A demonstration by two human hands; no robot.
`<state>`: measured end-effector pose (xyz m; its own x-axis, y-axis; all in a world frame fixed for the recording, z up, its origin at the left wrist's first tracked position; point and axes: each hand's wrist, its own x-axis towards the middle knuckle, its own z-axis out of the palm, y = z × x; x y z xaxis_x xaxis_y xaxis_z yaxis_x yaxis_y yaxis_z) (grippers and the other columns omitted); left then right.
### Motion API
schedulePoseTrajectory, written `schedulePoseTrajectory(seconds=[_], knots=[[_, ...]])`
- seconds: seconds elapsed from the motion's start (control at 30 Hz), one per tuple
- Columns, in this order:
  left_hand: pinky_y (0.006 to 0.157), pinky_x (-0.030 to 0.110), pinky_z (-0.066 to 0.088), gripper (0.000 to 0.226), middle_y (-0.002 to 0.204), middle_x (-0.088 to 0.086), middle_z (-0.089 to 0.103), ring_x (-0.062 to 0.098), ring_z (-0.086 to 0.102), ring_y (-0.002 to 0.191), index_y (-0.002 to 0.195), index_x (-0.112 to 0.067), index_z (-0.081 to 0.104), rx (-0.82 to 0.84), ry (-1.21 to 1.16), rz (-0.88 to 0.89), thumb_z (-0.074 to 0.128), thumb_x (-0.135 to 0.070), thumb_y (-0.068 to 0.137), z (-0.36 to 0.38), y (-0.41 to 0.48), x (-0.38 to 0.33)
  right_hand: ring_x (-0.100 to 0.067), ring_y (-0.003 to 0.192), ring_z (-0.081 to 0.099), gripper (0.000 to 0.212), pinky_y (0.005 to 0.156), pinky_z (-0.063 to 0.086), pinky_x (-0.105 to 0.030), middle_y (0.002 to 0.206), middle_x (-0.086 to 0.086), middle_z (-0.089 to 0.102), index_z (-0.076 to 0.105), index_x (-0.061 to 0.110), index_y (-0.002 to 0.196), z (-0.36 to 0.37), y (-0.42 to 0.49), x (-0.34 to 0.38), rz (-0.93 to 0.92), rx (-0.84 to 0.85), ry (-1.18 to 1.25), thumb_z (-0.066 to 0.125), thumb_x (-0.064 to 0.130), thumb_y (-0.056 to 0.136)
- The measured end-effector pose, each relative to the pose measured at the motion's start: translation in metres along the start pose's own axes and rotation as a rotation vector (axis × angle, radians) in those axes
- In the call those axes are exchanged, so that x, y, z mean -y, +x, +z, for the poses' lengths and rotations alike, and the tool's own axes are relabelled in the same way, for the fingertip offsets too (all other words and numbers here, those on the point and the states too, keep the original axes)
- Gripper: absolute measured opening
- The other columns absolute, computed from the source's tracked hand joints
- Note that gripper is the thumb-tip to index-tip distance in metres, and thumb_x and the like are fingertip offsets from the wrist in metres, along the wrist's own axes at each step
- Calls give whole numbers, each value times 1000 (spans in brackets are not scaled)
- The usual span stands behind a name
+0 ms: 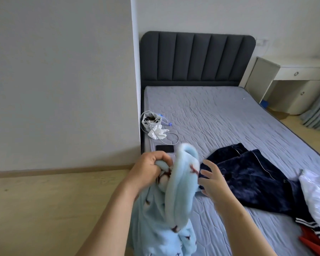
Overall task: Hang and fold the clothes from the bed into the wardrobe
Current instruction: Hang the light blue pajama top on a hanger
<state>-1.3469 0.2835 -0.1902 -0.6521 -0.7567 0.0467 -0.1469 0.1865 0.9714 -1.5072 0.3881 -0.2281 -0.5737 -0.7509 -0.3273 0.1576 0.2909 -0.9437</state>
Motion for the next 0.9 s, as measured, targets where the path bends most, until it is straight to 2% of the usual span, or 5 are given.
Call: schedulePoseTrajectory(seconds=[0.17,0.43,0.63,0.77,0.9], knots=[[46,10,40,45,49,-7,59,0,52,45,47,-19,64,123,-293,-55,31,11,51,-1,-9,-22,-15,104,51,65,82,49,-33,117,3,51,40,29,126,14,0,-3,-108,149,-228,69,25,67],[42,11,38,38,48,-2,56,6,50,41,46,-16,62,191,-521,-114,31,6,44,-17,-17,-17,-34,128,34,77,99,30,-51,145,-8,30,38,20,133,24,-13,2,-248,-766,-380,78,27,68],[41,14,35,33,51,2,56,12,48,40,60,-17,60,-36,-727,-174,38,6,52,-38,-23,1,-9,92,63,57,76,52,-26,113,2,57,42,32,127,62,-29,-3,-56,138,-25,72,27,78],[53,21,43,22,64,6,52,14,50,51,81,-16,49,-198,-936,-235,58,-4,66,-54,-33,15,-17,109,59,37,75,50,-22,126,-8,60,48,10,131,104,-38,-12,125,396,-35,43,24,98],[57,22,45,13,67,6,47,13,51,53,88,-19,41,-457,-1027,-203,44,-6,90,-68,-45,27,3,87,65,56,78,52,-16,97,17,70,50,28,123,113,-52,-28,50,550,-110,66,45,73]])
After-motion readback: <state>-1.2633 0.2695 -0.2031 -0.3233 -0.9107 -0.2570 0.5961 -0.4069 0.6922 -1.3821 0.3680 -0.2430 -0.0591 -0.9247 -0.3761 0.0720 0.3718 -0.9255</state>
